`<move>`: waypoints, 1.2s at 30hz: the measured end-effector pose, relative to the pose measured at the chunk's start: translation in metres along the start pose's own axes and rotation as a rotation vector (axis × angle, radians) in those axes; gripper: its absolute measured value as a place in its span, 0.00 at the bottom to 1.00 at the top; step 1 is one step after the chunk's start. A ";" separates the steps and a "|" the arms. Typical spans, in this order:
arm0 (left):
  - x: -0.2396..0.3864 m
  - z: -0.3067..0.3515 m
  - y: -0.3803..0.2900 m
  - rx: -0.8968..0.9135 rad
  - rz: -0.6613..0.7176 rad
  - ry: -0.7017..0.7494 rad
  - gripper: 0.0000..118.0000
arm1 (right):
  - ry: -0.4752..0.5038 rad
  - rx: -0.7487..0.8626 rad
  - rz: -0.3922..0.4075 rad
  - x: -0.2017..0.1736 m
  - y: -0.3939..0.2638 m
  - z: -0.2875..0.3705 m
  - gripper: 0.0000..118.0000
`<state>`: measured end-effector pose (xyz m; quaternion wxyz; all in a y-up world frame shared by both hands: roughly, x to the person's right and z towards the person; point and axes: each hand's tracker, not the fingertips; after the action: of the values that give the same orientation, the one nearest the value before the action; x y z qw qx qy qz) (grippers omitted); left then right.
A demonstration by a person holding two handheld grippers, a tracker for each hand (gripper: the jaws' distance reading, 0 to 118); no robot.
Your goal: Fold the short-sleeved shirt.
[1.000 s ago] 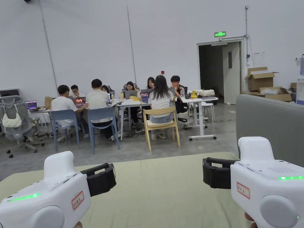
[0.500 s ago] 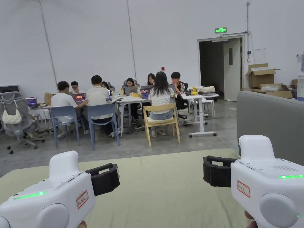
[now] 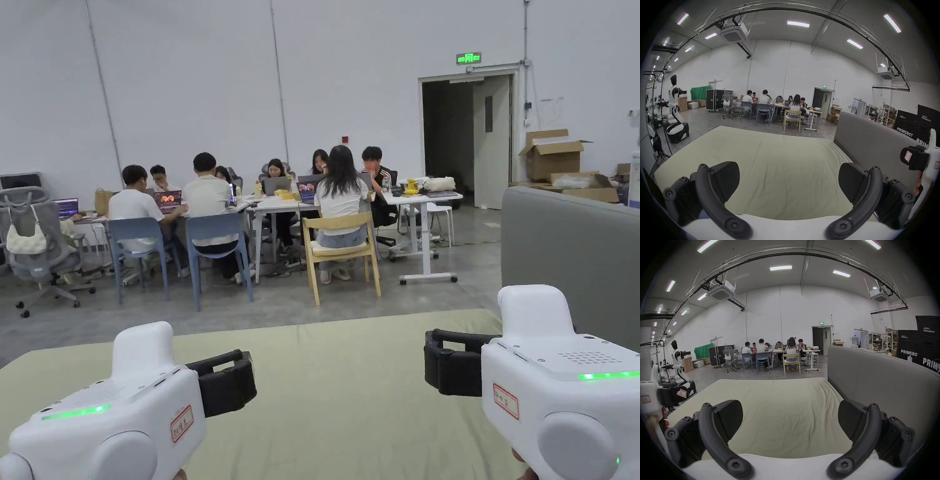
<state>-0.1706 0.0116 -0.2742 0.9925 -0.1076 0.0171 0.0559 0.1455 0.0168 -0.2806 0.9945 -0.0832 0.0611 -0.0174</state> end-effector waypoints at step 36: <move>-0.010 -0.011 -0.003 -0.039 0.065 -0.051 1.00 | -0.020 0.021 0.027 -0.012 -0.005 -0.004 1.00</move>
<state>-0.1801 0.0050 -0.2835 0.9879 -0.1250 -0.0058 0.0913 0.1326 0.0114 -0.2820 0.9960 -0.0722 0.0521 -0.0036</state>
